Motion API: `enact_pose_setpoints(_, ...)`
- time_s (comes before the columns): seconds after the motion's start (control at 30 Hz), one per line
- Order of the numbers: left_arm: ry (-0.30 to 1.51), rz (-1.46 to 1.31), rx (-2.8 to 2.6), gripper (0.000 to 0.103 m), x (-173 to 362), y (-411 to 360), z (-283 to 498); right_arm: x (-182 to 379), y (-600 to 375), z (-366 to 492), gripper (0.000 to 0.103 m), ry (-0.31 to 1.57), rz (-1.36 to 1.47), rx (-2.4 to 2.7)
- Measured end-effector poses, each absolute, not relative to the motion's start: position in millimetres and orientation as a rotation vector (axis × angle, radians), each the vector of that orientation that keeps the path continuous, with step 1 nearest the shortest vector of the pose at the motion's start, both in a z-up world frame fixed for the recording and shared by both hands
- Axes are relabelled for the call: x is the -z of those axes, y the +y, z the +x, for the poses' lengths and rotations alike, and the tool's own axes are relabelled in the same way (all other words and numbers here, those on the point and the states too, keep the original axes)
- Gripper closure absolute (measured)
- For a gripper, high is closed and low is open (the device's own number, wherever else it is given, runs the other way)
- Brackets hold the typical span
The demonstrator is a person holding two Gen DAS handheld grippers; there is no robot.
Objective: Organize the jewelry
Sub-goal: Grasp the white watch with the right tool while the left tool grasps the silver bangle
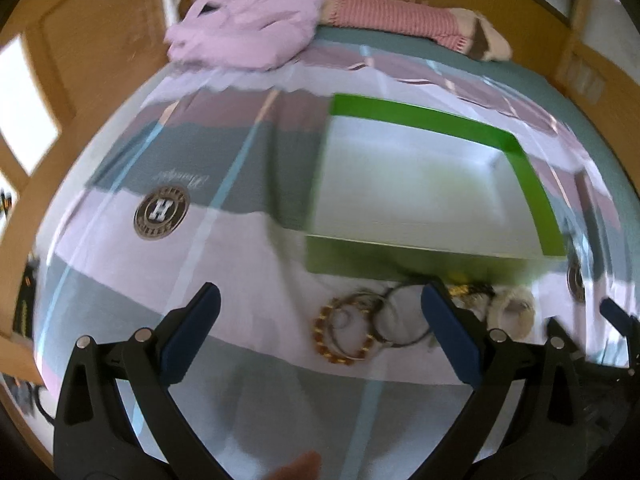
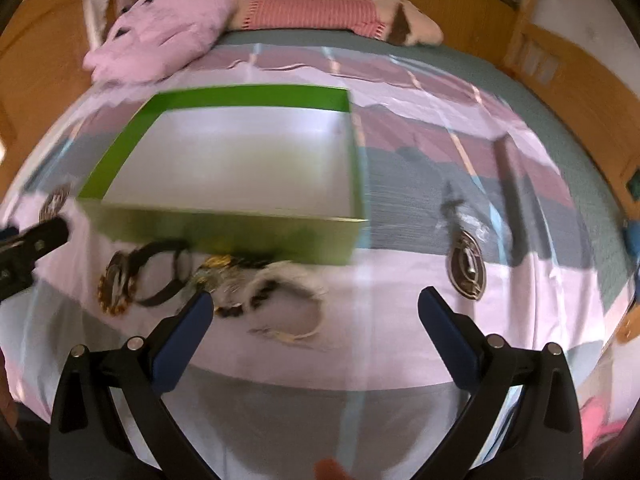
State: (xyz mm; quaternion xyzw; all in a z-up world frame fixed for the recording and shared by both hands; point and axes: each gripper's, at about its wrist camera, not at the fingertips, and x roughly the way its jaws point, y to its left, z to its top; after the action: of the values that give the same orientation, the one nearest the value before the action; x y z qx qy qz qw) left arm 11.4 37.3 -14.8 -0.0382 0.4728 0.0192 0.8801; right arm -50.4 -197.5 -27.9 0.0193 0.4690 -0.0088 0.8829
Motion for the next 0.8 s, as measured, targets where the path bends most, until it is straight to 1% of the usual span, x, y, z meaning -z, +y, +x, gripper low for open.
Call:
enact_pose_setpoints(0.03,1.004,-0.114,-0.044,0.002,18.5,45.7,12.6,26.2,-205.0,-48.1,0.005,0.984,0.060,0.027)
enact_pose_setpoints(0.1,1.043,-0.149,-0.032,0.002,25.7,52.1,14.7,27.5,-215.8,-44.6,0.017,1.001,0.071,0.041)
enact_pose_setpoints(0.13,1.071,-0.146,-0.022,0.003,32.8,50.2,15.7,29.1,-218.2,-42.8,0.021,1.014,0.073,0.045)
enact_pose_setpoints(0.2,1.117,-0.118,-0.005,0.013,43.1,41.9,19.9,37.9,-223.1,-35.6,0.038,1.067,0.115,0.018)
enact_pose_setpoints(0.27,1.173,-0.121,0.027,0.017,55.1,34.7,24.1,49.0,-222.0,-22.2,0.042,1.153,0.159,-0.049)
enact_pose_setpoints(0.4,1.240,-0.116,0.025,0.025,67.5,29.5,34.6,59.7,-201.9,3.6,0.043,1.248,0.067,-0.103)
enact_pose_setpoints(0.43,1.248,-0.110,0.009,0.025,70.3,31.7,35.4,63.2,-199.8,6.6,0.043,1.259,0.053,-0.106)
enact_pose_setpoints(0.5,1.266,-0.114,-0.009,0.030,76.4,38.0,37.0,70.9,-196.2,9.1,0.048,1.287,0.066,-0.132)
enact_pose_setpoints(0.53,1.282,-0.119,-0.019,0.032,80.8,42.2,38.3,74.2,-194.1,10.7,0.054,1.314,0.073,-0.143)
enact_pose_setpoints(0.57,1.297,-0.121,-0.029,0.038,84.6,45.4,40.0,79.4,-192.8,10.4,0.063,1.341,0.077,-0.154)
enact_pose_setpoints(0.6,1.316,-0.118,-0.047,0.044,90.0,49.6,41.3,82.1,-191.8,10.3,0.068,1.353,0.074,-0.150)
enact_pose_setpoints(0.63,1.329,-0.118,-0.063,0.047,94.3,53.1,42.5,84.2,-191.2,9.6,0.071,1.359,0.066,-0.144)
enact_pose_setpoints(0.67,1.338,-0.120,-0.072,0.053,97.7,55.7,44.3,85.5,-190.4,8.3,0.081,1.363,0.058,-0.144)
enact_pose_setpoints(0.7,1.345,-0.131,-0.076,0.054,100.4,59.1,44.5,85.0,-189.6,5.8,0.088,1.359,0.047,-0.141)
enact_pose_setpoints(0.73,1.340,-0.133,-0.078,0.056,99.4,60.6,44.3,82.7,-189.4,3.1,0.089,1.346,0.050,-0.148)
enact_pose_setpoints(0.77,1.333,-0.133,-0.075,0.069,97.6,61.6,43.5,81.0,-188.8,0.0,0.091,1.334,0.059,-0.154)
enact_pose_setpoints(0.8,1.326,-0.142,-0.066,0.087,94.9,63.4,42.2,77.7,-188.6,-4.3,0.094,1.324,0.063,-0.160)
